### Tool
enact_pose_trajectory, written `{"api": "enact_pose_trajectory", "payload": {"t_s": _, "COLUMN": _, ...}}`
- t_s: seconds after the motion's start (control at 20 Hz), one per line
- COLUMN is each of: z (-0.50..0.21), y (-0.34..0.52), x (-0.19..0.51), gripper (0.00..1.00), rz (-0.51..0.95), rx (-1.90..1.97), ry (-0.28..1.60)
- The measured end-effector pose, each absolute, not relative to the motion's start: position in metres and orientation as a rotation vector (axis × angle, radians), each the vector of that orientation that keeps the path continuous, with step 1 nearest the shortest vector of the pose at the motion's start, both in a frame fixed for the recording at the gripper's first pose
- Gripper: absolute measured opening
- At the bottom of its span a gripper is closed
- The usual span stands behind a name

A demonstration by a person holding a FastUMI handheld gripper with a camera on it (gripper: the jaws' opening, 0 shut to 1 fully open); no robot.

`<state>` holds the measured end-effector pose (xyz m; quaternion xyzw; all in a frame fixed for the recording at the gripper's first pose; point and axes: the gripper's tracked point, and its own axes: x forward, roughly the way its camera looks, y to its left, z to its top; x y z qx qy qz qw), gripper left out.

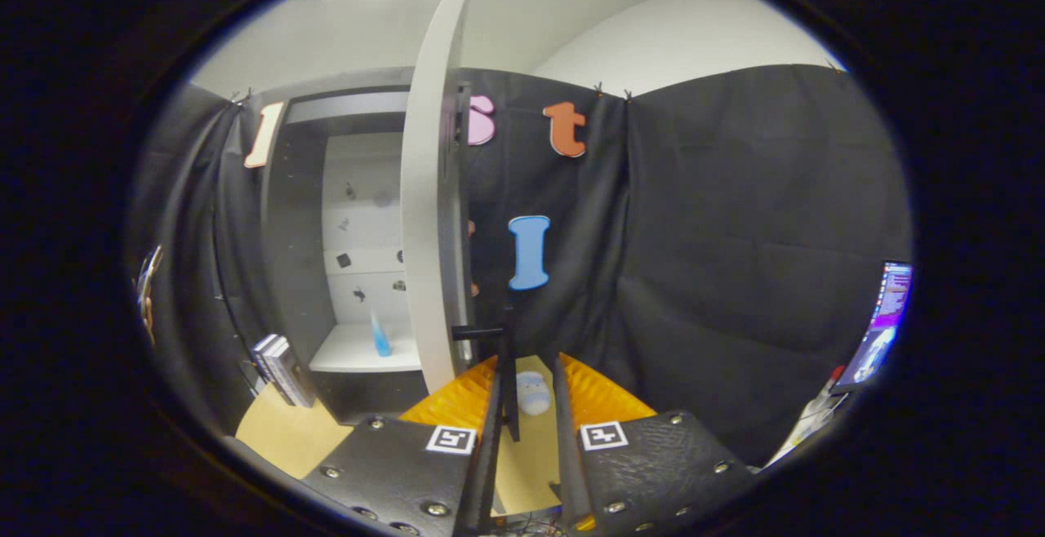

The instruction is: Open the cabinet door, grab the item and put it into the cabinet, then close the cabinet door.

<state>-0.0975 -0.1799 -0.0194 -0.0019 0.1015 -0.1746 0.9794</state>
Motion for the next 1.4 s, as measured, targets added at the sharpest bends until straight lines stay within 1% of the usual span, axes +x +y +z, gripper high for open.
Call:
{"api": "enact_pose_trajectory", "payload": {"t_s": 0.25, "z": -0.028, "y": -0.148, "x": -0.088, "gripper": 0.33, "rz": -0.234, "rx": 0.015, "ry": 0.229}}
{"api": "enact_pose_trajectory", "payload": {"t_s": 0.85, "z": -0.041, "y": -0.106, "x": -0.072, "gripper": 0.33, "rz": -0.068, "rx": 0.029, "ry": 0.255}}
{"api": "enact_pose_trajectory", "payload": {"t_s": 1.1, "z": -0.051, "y": -0.083, "x": -0.07, "gripper": 0.33, "rz": 0.043, "rx": 0.017, "ry": 0.284}}
{"api": "enact_pose_trajectory", "payload": {"t_s": 1.15, "z": -0.054, "y": -0.079, "x": -0.069, "gripper": 0.36, "rz": 0.061, "rx": 0.012, "ry": 0.294}}
{"api": "enact_pose_trajectory", "payload": {"t_s": 1.4, "z": -0.066, "y": -0.064, "x": -0.057, "gripper": 0.39, "rz": 0.132, "rx": 0.02, "ry": 0.317}}
